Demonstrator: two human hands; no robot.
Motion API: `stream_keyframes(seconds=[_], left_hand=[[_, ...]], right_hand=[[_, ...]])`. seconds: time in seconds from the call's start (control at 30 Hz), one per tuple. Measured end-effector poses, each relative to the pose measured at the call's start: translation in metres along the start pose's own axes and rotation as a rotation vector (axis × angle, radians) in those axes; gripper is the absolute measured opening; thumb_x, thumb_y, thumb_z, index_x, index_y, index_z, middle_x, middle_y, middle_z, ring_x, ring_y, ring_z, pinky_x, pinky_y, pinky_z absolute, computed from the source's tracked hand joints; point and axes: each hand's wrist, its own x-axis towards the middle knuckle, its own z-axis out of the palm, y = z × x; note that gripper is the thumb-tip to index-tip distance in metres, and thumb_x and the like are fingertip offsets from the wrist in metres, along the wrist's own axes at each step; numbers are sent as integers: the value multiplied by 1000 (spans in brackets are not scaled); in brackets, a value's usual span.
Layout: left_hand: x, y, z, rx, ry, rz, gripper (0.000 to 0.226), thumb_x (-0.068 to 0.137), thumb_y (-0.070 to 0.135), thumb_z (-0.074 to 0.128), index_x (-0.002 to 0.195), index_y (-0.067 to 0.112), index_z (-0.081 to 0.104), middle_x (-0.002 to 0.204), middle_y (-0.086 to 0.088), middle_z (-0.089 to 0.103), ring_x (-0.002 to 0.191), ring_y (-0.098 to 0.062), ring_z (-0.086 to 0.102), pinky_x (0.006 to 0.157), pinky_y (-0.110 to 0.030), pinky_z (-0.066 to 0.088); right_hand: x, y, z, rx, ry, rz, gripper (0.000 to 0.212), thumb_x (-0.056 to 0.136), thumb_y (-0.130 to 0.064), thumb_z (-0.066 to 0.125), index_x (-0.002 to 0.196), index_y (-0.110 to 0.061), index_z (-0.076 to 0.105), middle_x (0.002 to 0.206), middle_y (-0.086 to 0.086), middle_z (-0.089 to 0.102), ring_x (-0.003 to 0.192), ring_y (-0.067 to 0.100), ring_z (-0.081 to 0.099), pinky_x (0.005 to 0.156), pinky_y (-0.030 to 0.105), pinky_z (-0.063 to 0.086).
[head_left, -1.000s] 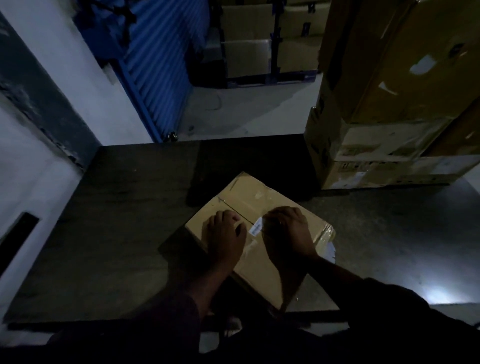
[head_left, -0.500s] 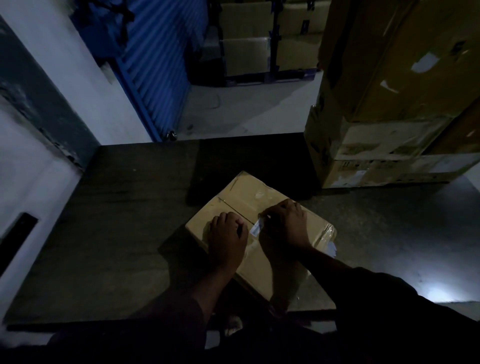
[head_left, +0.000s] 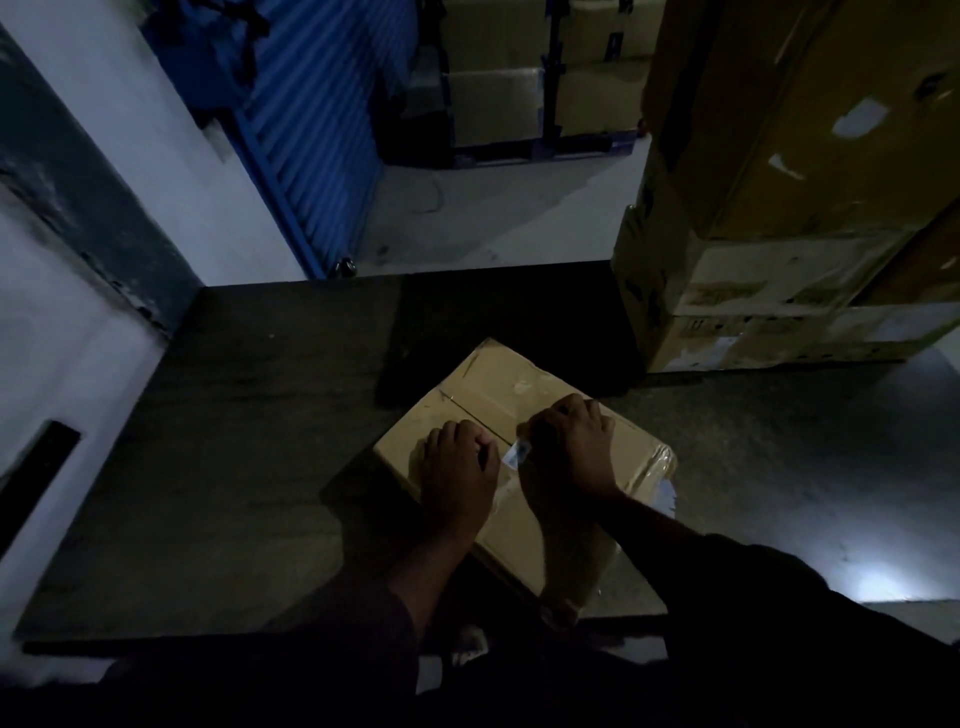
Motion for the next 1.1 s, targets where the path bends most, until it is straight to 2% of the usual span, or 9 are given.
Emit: stream_keyframes(seconds=[0.13, 0.2, 0.3, 0.4, 0.57, 0.7, 0.9, 1.03, 1.1], left_hand=[[-1, -2, 1, 39, 7, 22, 12, 89, 30, 61, 83, 22, 55, 84, 4, 56, 81, -19, 51, 75, -35, 39], [-1, -2, 2, 35, 14, 20, 12, 89, 30, 61, 82, 22, 54, 83, 5, 55, 80, -18, 51, 74, -34, 38], [-1, -4, 3, 25, 11, 25, 12, 89, 30, 61, 83, 23, 54, 83, 6, 54, 80, -17, 50, 74, -34, 39], [1, -4, 4, 10, 4, 26, 12, 89, 30, 62, 82, 25, 53, 82, 7, 53, 79, -17, 49, 74, -36, 42], [0, -4, 3, 12, 13, 24, 12, 89, 31, 60, 82, 23, 54, 83, 4, 55, 80, -19, 51, 74, -39, 44], [0, -4, 4, 22, -1, 21, 13, 89, 32, 58, 81, 23, 53, 82, 4, 54, 79, -20, 51, 74, -39, 44], [0, -2, 3, 25, 4, 17, 12, 89, 29, 61, 81, 22, 54, 82, 3, 54, 78, -20, 51, 73, -38, 45], [0, -2, 2, 72, 22, 22, 13, 90, 29, 62, 81, 23, 55, 81, 4, 55, 78, -20, 52, 72, -37, 44], [0, -1, 2, 79, 21, 26, 13, 91, 30, 61, 82, 22, 57, 81, 4, 56, 78, -19, 52, 73, -37, 43]], right_hand=[[-1, 12, 0, 130, -21, 21, 37, 74, -41, 70, 102, -18, 68, 109, 8, 57, 105, 34, 50, 84, 40, 34], [-4, 15, -1, 166, 7, 12, 38, 73, -48, 65, 101, -23, 69, 104, 5, 59, 100, 32, 53, 82, 40, 38], [-5, 10, -3, 103, 13, -8, 29, 78, -43, 70, 106, -36, 71, 108, 1, 57, 102, 27, 49, 84, 37, 35], [-3, 5, 0, 60, 12, 12, 26, 78, -42, 73, 103, -37, 72, 108, 1, 55, 103, 28, 46, 85, 37, 33], [0, 0, 3, 35, 10, 46, 30, 75, -36, 75, 104, -30, 71, 111, 5, 54, 106, 31, 45, 88, 42, 33], [-1, 0, 8, -17, 15, 45, 35, 74, -43, 74, 106, -28, 69, 111, 4, 52, 107, 30, 43, 87, 40, 31], [0, 7, 8, 5, -21, 16, 39, 73, -38, 74, 106, -18, 67, 113, 10, 54, 108, 35, 46, 85, 41, 30], [-3, 4, 5, 73, 3, 0, 30, 71, -43, 68, 99, -33, 67, 106, -3, 58, 103, 25, 50, 82, 36, 34], [-4, 4, 2, 95, 7, -8, 34, 75, -40, 70, 109, -39, 64, 108, -7, 58, 104, 22, 49, 81, 33, 33]])
